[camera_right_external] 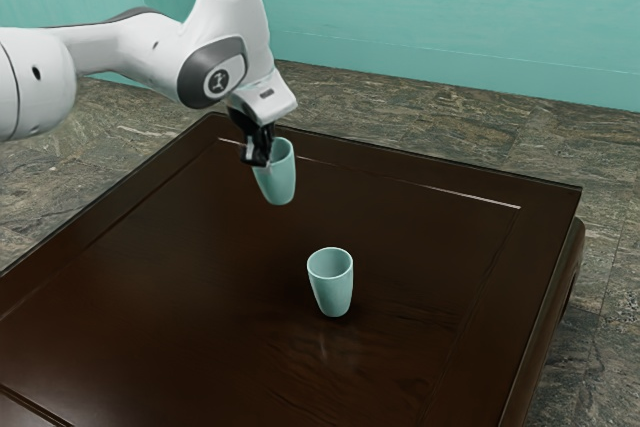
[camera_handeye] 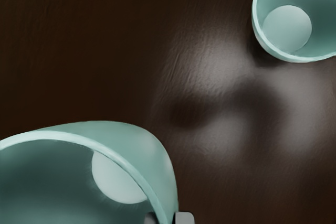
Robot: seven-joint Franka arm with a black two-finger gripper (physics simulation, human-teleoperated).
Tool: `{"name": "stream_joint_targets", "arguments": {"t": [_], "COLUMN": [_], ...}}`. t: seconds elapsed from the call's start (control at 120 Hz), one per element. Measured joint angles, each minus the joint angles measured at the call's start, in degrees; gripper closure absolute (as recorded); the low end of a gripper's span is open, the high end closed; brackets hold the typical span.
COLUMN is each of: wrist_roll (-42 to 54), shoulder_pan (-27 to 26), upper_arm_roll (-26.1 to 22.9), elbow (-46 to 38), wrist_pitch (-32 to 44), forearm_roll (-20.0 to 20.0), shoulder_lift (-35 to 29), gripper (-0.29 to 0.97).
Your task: Place the left cup onto the right cup
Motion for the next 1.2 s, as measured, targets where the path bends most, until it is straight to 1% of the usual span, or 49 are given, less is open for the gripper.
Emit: {"name": "stream_joint_targets", "arguments": {"t": [0.15, 0.458, 0.917, 1.2], "wrist_roll": [-1.7, -5.0, -9.7, -11.7], "shoulder_pan": [-1.7, -6.8, -9.7, -11.7], "upper_arm_roll": [-0.1, -0.1, -0.1, -0.1], "elbow": [-0.3, -0.3, -3.1, -2.7], "wrist_pitch": [-1.4, -2.5, -5.2, -5.1], "forearm_roll": [0.0, 0.0, -0.8, -0.2], "shoulder_lift": [-0.5, -0.6, -2.6, -1.9], "gripper": [0.79, 0.79, 0.79, 0.79]}}
